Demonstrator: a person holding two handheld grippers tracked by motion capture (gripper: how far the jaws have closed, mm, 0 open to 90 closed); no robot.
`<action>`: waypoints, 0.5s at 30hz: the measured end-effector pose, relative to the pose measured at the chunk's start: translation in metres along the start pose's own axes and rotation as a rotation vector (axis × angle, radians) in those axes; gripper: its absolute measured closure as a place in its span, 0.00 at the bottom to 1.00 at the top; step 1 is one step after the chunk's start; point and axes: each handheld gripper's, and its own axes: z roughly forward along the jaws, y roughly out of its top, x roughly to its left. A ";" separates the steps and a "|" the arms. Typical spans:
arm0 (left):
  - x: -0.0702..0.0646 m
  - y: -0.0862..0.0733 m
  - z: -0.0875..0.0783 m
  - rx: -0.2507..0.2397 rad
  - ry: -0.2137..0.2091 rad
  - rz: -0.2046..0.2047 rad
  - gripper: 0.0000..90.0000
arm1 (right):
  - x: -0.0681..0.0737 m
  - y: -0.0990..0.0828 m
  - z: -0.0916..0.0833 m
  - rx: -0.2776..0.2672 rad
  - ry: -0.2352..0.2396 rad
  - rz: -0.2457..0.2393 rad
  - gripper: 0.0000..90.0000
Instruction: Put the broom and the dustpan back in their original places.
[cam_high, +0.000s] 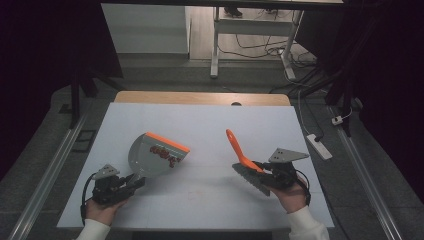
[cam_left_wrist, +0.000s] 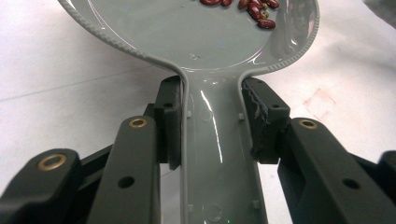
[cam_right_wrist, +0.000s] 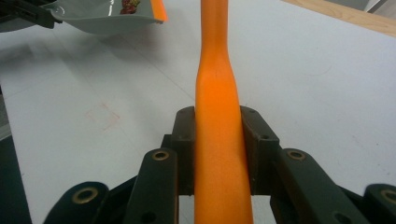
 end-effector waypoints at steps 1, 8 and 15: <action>0.000 -0.001 0.000 -0.003 0.008 -0.011 0.69 | 0.000 0.000 0.000 0.000 0.002 0.001 0.77; 0.002 -0.007 -0.002 -0.021 0.081 -0.089 0.69 | 0.003 -0.004 0.000 0.011 0.015 0.002 0.77; 0.000 -0.009 0.003 -0.023 0.126 -0.136 0.69 | 0.004 -0.007 -0.002 0.019 0.028 0.006 0.77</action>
